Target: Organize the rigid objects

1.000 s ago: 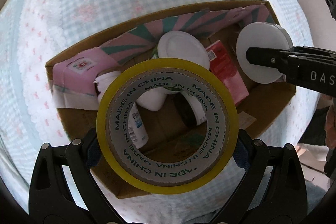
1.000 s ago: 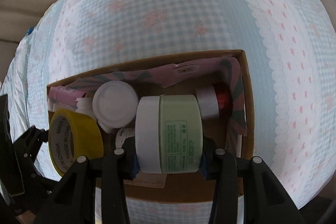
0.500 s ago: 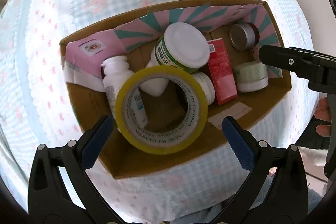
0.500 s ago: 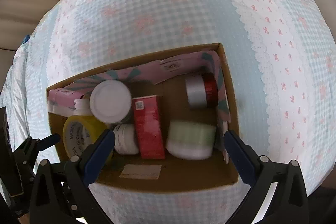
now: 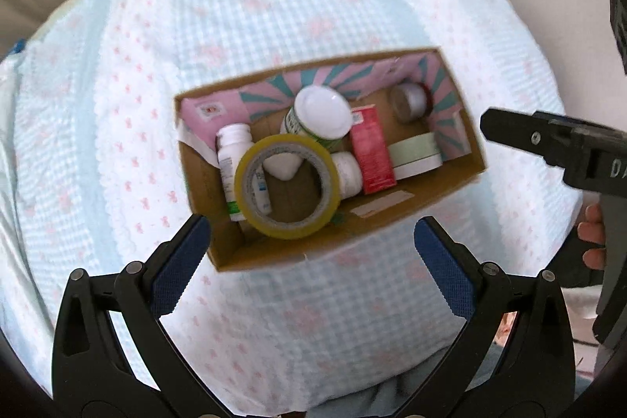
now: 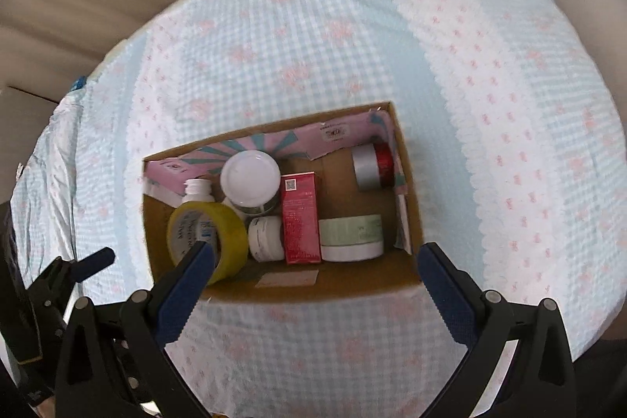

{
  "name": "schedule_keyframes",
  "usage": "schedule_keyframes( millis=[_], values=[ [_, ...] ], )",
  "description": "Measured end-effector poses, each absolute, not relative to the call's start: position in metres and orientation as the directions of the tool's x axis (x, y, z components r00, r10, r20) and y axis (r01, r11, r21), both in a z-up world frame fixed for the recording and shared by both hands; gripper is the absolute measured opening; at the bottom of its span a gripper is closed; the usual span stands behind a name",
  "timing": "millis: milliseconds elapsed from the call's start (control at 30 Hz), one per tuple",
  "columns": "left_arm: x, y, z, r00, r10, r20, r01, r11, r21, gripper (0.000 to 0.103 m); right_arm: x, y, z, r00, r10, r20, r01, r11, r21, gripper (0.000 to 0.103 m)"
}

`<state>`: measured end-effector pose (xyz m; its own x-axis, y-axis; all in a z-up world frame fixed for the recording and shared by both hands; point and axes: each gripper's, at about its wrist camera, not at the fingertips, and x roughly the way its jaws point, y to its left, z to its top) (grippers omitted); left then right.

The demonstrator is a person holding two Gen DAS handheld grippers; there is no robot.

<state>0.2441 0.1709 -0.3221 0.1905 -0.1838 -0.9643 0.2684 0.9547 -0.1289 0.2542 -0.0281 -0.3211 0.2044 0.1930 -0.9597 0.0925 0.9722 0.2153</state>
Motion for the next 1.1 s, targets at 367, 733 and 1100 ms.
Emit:
schedule_keyframes(
  millis=[367,733,1100],
  values=[
    [0.178,0.169,-0.155,0.518,-0.211,-0.829,0.199,0.972,-0.123,0.103,0.188,-0.048,-0.162,0.456,0.129,-0.881,0.014,0.988,0.152,0.103],
    [0.089,0.132,-0.045,0.744,-0.195,-0.639,0.141,0.981,-0.136,0.103,0.105,-0.094,-0.058,0.69,0.068,-0.721,-0.036,0.998,0.06,0.103],
    [0.04,0.101,-0.024,0.832,-0.107,-0.544,0.074,0.994,-0.084,0.103,0.068,-0.129,-0.038,0.768,0.048,-0.639,-0.044,0.999,0.023,0.103]
  ],
)
